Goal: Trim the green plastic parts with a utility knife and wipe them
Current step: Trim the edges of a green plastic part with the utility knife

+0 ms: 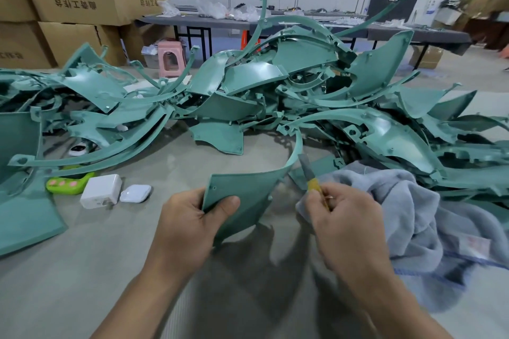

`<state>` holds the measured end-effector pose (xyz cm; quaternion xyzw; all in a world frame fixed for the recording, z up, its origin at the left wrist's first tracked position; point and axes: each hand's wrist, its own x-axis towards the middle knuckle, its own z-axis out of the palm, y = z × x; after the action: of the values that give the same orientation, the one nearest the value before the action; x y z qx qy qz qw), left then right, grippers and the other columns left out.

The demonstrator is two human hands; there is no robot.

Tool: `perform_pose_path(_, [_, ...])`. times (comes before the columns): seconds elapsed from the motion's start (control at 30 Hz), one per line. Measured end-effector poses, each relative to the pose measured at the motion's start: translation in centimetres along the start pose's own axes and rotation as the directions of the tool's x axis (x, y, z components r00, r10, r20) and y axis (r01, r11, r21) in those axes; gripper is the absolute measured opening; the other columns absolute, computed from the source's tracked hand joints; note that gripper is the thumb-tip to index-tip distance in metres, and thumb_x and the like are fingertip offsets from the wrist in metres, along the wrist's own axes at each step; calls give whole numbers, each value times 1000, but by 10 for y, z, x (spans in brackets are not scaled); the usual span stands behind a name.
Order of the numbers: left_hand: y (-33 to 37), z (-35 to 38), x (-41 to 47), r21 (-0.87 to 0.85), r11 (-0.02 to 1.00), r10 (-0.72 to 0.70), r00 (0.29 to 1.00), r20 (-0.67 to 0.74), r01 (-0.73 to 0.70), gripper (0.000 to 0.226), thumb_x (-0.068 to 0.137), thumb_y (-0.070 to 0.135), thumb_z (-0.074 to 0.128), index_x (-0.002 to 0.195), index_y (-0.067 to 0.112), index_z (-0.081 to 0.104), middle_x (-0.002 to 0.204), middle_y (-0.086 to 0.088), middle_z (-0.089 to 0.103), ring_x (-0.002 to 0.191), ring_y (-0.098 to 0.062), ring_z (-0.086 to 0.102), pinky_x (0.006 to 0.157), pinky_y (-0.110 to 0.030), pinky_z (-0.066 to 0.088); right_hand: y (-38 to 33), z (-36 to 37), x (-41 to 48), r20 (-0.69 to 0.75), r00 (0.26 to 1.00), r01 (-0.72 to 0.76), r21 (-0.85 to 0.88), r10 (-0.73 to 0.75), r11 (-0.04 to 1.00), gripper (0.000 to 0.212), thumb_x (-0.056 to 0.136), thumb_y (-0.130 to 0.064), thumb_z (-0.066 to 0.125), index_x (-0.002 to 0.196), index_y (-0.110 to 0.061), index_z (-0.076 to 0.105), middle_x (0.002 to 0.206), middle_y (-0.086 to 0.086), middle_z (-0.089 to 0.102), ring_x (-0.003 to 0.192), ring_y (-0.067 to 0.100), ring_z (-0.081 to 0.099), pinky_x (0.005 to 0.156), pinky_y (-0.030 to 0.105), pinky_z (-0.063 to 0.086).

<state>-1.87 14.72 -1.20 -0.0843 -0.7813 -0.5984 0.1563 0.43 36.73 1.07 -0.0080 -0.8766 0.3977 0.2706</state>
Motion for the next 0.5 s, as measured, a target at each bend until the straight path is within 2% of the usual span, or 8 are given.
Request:
perform_pose_path(0.07, [2, 0, 0, 58, 998, 12, 1000, -13, -12, 15, 78, 45, 72, 81, 60, 73, 79, 22, 76, 72, 1, 72, 63, -31, 59, 2, -7, 2, -29, 999, 23, -12, -23, 1000, 43, 95, -21, 65, 57, -15, 47, 48, -2, 48, 45, 17, 41, 43, 23, 30])
perform_pose_path(0.13, [2, 0, 0, 133, 991, 13, 1000, -18, -11, 7, 78, 52, 69, 83, 57, 73, 76, 21, 75, 70, -4, 71, 61, -36, 58, -7, -7, -6, 22, 991, 131, 39, -132, 991, 36, 94, -25, 63, 61, -17, 51, 51, -4, 48, 45, 12, 40, 44, 19, 29])
perform_pose_path(0.2, [1, 1, -1, 205, 978, 36, 999, -24, -30, 20, 77, 61, 65, 93, 50, 69, 76, 18, 74, 70, -9, 69, 59, -41, 57, -16, -3, -17, 119, 973, 184, 125, -199, 975, 32, 94, -31, 59, 64, -19, 53, 52, -9, 47, 46, 6, 40, 44, 14, 27])
perform_pose_path(0.27, [0, 1, -1, 217, 975, 58, 998, -34, -49, 30, 75, 67, 62, 97, 47, 66, 79, 13, 74, 71, -13, 69, 59, -41, 56, -10, -3, -17, 193, 964, 157, 133, -181, 979, 33, 95, -33, 57, 67, -16, 55, 53, -6, 49, 46, 7, 40, 44, 14, 27])
perform_pose_path(0.33, [0, 2, -2, 213, 975, 73, 997, -41, -62, 28, 77, 63, 64, 97, 44, 67, 79, 11, 75, 72, -14, 70, 60, -42, 56, 3, -8, -6, 161, 982, 94, 12, -95, 996, 37, 97, -30, 58, 64, -13, 53, 55, -2, 53, 45, 10, 41, 44, 20, 28])
perform_pose_path(0.4, [0, 2, -2, 214, 974, 85, 996, -41, -74, 20, 79, 56, 67, 97, 46, 66, 79, 15, 75, 72, -12, 70, 60, -40, 55, 14, -16, 5, 99, 995, 3, -104, 7, 995, 41, 97, -26, 58, 59, -13, 50, 52, -5, 55, 46, 14, 43, 45, 28, 30])
perform_pose_path(0.5, [-2, 1, -1, 220, 972, 92, 995, -39, -82, 30, 78, 62, 63, 101, 43, 67, 78, 13, 74, 71, -14, 69, 61, -38, 52, 12, -18, 2, 81, 996, 36, -86, -29, 996, 40, 98, -31, 56, 60, -18, 51, 52, -9, 55, 47, 16, 49, 44, 28, 37])
